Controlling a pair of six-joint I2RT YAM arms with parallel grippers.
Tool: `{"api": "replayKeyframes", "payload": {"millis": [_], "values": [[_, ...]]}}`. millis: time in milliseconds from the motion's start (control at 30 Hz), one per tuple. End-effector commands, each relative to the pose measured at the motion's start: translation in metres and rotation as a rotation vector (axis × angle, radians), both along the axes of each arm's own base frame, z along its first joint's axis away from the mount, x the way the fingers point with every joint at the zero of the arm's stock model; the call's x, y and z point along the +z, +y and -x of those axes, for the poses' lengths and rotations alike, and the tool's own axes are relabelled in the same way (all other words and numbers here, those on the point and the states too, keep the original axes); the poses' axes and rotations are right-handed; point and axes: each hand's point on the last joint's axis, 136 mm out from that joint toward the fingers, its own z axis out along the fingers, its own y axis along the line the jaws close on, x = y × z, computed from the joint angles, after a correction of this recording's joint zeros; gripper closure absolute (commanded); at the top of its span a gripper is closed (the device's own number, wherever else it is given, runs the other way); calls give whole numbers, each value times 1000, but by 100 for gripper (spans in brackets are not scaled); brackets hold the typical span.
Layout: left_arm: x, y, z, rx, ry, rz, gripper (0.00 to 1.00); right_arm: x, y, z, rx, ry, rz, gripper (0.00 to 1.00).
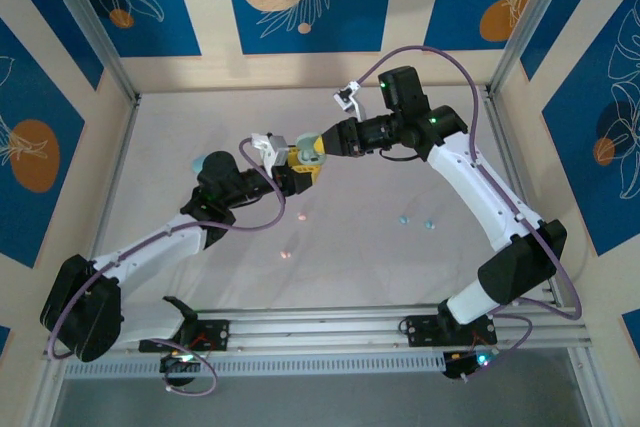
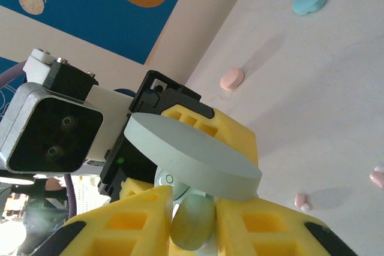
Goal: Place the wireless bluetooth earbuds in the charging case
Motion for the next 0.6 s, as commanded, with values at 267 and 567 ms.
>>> {"api": "replayKeyframes", "payload": {"millis": [267,567], "values": [[44,-2,18,-68,-137,87,63,-8,-6,-8,-44,-72,96,73],[42,-2,18,-62,-136,82,63,-8,-10,-11,-74,-82,127,73]]}}
